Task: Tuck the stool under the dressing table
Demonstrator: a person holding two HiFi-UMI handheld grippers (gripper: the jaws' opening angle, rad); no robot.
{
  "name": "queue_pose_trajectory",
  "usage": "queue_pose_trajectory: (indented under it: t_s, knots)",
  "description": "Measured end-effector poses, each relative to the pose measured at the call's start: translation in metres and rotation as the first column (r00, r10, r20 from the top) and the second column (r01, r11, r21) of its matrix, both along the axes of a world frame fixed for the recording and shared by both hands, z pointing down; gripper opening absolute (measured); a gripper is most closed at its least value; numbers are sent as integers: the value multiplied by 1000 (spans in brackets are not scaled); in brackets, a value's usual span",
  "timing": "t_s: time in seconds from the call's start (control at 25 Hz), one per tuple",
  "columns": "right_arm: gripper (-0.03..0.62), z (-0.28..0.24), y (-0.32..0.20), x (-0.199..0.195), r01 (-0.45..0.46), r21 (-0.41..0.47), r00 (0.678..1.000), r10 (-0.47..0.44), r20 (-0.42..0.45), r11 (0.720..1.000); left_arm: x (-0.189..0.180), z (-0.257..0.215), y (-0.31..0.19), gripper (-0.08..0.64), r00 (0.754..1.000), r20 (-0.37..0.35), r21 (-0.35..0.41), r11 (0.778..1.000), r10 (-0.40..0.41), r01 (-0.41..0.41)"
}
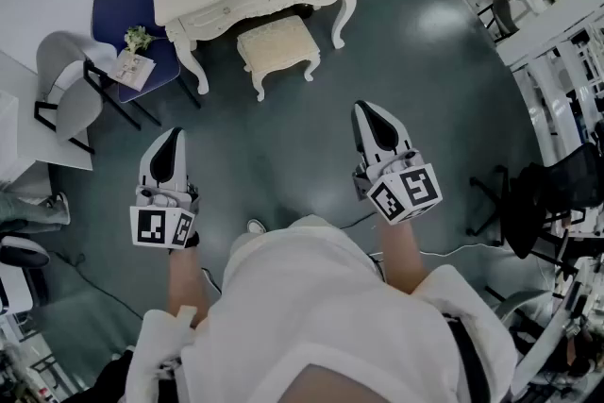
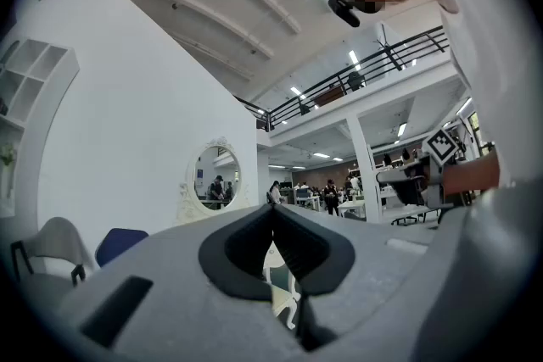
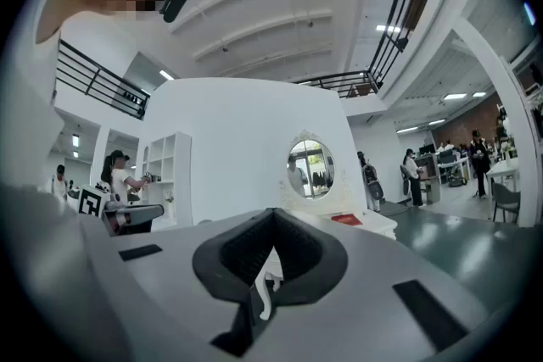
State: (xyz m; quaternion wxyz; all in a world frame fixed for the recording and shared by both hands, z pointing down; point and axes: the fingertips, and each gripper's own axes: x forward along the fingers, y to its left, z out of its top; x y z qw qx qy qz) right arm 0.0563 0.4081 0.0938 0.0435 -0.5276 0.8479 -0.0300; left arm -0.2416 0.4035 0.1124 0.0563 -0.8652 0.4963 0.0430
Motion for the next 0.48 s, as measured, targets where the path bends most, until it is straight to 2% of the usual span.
queue_pose_trajectory:
  t_s: [0.32, 0.48]
  knots:
    - [0, 5, 9, -24, -8, -16, 999, 8, -39, 1000, -7, 2, 5, 15, 999, -6, -11, 999, 37, -37]
    - [2, 12, 15, -23, -9, -24, 999, 7, -54, 1000, -3, 5, 6, 17, 998, -6, -7, 998, 58, -58]
